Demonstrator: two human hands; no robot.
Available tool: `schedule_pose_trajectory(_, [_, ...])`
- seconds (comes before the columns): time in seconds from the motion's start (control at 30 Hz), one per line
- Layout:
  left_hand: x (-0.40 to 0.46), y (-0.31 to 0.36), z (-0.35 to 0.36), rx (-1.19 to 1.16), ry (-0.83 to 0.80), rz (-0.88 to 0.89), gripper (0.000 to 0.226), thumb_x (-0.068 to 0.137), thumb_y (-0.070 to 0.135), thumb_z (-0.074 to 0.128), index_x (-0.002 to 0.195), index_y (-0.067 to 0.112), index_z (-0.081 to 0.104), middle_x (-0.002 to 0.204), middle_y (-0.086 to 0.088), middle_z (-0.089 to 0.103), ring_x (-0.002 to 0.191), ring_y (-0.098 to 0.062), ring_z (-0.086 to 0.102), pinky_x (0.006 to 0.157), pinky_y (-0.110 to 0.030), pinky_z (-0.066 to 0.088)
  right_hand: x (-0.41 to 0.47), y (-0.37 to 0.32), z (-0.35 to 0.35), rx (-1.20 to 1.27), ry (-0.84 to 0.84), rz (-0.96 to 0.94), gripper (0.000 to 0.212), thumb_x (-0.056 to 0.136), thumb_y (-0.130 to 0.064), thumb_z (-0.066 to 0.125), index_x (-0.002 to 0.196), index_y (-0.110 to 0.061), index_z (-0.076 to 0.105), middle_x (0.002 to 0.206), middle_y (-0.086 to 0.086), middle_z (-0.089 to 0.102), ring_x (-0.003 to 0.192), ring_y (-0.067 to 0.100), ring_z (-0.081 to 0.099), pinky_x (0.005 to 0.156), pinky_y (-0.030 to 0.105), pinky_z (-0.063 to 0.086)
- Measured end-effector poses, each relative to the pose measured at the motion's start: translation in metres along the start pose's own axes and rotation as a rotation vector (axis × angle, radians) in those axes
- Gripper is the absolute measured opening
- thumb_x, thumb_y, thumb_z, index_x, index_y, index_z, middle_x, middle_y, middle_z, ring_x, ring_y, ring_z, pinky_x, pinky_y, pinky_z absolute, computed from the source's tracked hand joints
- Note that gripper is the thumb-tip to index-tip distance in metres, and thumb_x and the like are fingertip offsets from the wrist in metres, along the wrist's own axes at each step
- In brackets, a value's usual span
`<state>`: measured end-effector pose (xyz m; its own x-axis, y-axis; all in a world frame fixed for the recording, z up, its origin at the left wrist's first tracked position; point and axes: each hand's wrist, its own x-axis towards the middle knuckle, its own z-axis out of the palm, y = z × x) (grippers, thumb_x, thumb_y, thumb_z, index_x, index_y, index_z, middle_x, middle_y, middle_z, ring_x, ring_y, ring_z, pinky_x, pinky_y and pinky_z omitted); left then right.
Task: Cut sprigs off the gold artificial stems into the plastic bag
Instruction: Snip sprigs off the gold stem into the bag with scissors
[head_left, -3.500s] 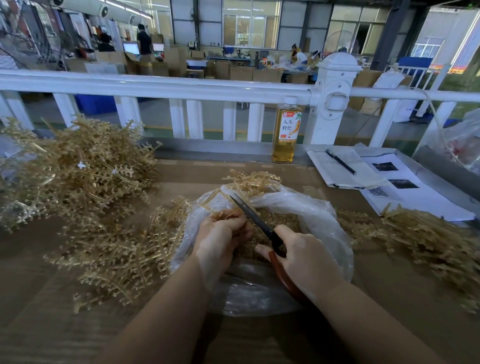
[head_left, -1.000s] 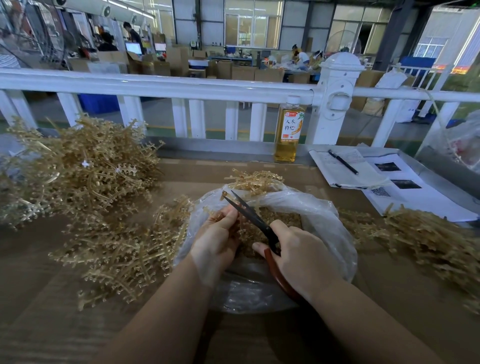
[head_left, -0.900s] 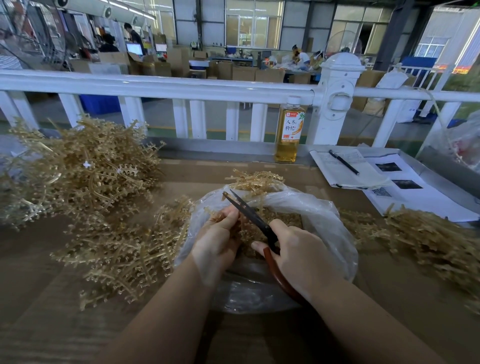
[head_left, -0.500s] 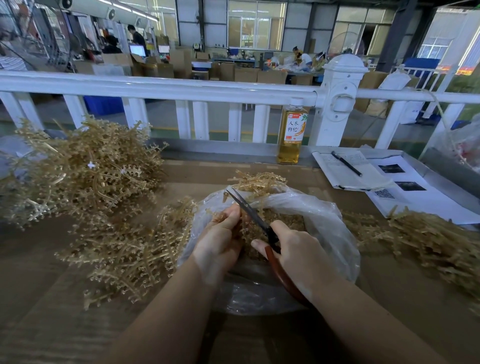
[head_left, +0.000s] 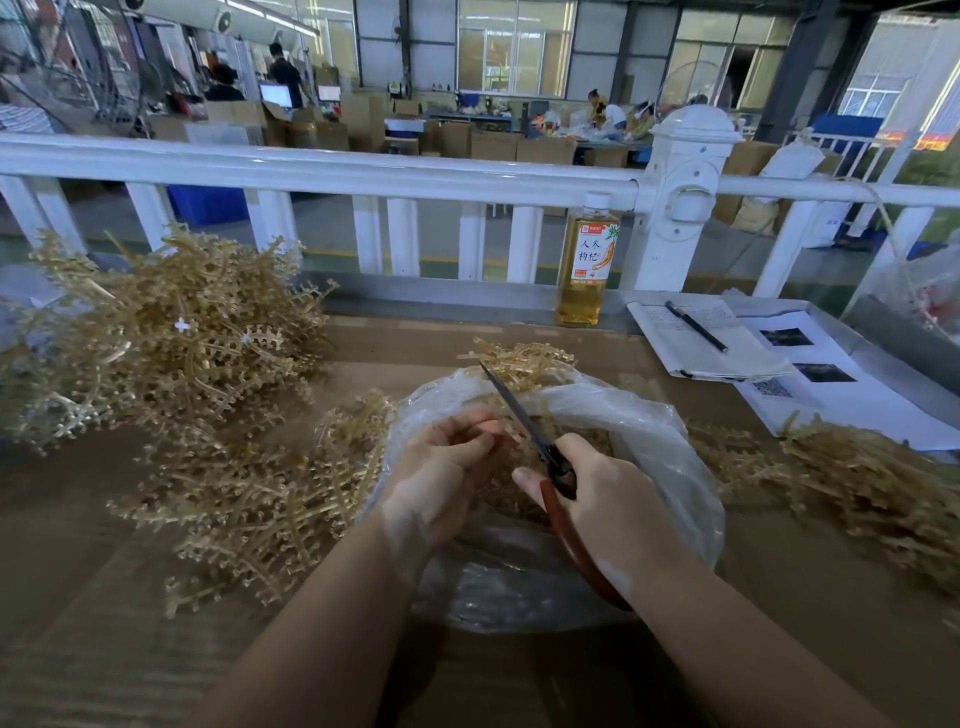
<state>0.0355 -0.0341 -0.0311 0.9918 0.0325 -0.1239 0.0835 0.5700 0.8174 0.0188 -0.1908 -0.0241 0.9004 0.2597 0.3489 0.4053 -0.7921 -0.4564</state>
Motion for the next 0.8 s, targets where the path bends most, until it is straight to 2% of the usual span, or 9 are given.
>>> schedule_pose_trajectory(0.17, [0.001, 0.002, -0.005, -0.069, 0.000, -0.055, 0.019, 0.081, -0.013, 0.052, 0.092, 0.000, 0.060, 0.075, -0.012, 0.071, 0.071, -0.021, 0.071, 0.061, -0.028, 0.058, -0.002, -0.001, 0.000, -0.010, -0.011, 0.004, 0.035, 0.091, -0.058, 0.048, 0.099, -0.024, 0.054, 0.069, -0.012, 0.057, 0.063, 0.004, 0.055, 0.059, 0.017, 0.043])
schedule_pose_trajectory(0.23, [0.001, 0.001, -0.006, -0.066, -0.003, -0.069, 0.032, 0.070, -0.008, 0.064, 0.100, 0.000, 0.058, 0.075, -0.010, 0.072, 0.072, -0.021, 0.072, 0.059, -0.026, 0.056, -0.002, -0.001, -0.001, -0.007, -0.009, 0.005, 0.037, 0.091, -0.058, 0.048, 0.102, -0.023, 0.054, 0.074, -0.012, 0.059, 0.066, 0.005, 0.057, 0.062, 0.019, 0.045])
schedule_pose_trajectory(0.27, [0.000, 0.000, -0.006, -0.033, 0.007, -0.065, 0.038, 0.067, -0.008, 0.067, 0.103, 0.001, 0.058, 0.076, -0.009, 0.073, 0.073, -0.021, 0.072, 0.059, -0.025, 0.056, -0.002, -0.001, -0.002, -0.005, -0.006, 0.006, 0.038, 0.091, -0.058, 0.048, 0.103, -0.023, 0.054, 0.076, -0.012, 0.059, 0.068, 0.006, 0.056, 0.062, 0.018, 0.044])
schedule_pose_trajectory(0.37, [0.000, -0.004, -0.002, 0.151, 0.100, -0.031, 0.037, 0.073, -0.012, 0.068, 0.104, 0.006, 0.058, 0.087, -0.012, 0.072, 0.075, -0.022, 0.072, 0.059, -0.024, 0.055, -0.003, -0.002, -0.003, -0.011, -0.012, 0.015, 0.036, 0.091, -0.058, 0.049, 0.104, -0.024, 0.054, 0.076, -0.014, 0.055, 0.067, 0.003, 0.052, 0.055, 0.009, 0.036])
schedule_pose_trajectory(0.43, [0.000, -0.005, 0.002, 0.167, 0.168, -0.013, 0.033, 0.075, -0.015, 0.066, 0.098, 0.008, 0.057, 0.086, -0.013, 0.068, 0.068, -0.018, 0.071, 0.054, -0.023, 0.054, -0.003, -0.002, -0.004, 0.003, -0.020, 0.022, 0.031, 0.090, -0.057, 0.050, 0.098, -0.027, 0.052, 0.070, -0.017, 0.051, 0.061, 0.000, 0.049, 0.051, 0.008, 0.036])
schedule_pose_trajectory(0.53, [0.001, -0.002, 0.005, 0.011, 0.169, 0.003, 0.025, 0.079, -0.018, 0.060, 0.087, 0.005, 0.055, 0.077, -0.010, 0.064, 0.060, -0.014, 0.069, 0.052, -0.025, 0.056, -0.003, -0.002, -0.005, 0.050, -0.017, 0.034, 0.027, 0.090, -0.056, 0.050, 0.089, -0.029, 0.048, 0.064, -0.016, 0.049, 0.059, -0.003, 0.049, 0.052, 0.009, 0.037])
schedule_pose_trajectory(0.67, [0.003, 0.003, 0.004, -0.156, 0.147, 0.011, 0.017, 0.084, -0.013, 0.055, 0.088, 0.003, 0.057, 0.077, -0.008, 0.067, 0.061, -0.011, 0.069, 0.056, -0.021, 0.056, -0.005, -0.001, -0.007, 0.054, -0.047, 0.025, 0.031, 0.090, -0.058, 0.049, 0.092, -0.027, 0.051, 0.076, -0.011, 0.058, 0.072, 0.001, 0.054, 0.056, 0.010, 0.035])
schedule_pose_trajectory(0.8, [0.004, 0.008, 0.005, -0.322, 0.158, 0.020, 0.021, 0.085, -0.011, 0.053, 0.077, 0.007, 0.060, 0.071, -0.006, 0.068, 0.062, -0.012, 0.069, 0.056, -0.019, 0.056, -0.008, 0.001, -0.005, 0.030, -0.067, -0.014, 0.030, 0.089, -0.058, 0.049, 0.091, -0.028, 0.049, 0.079, -0.010, 0.057, 0.076, 0.003, 0.053, 0.062, 0.014, 0.037])
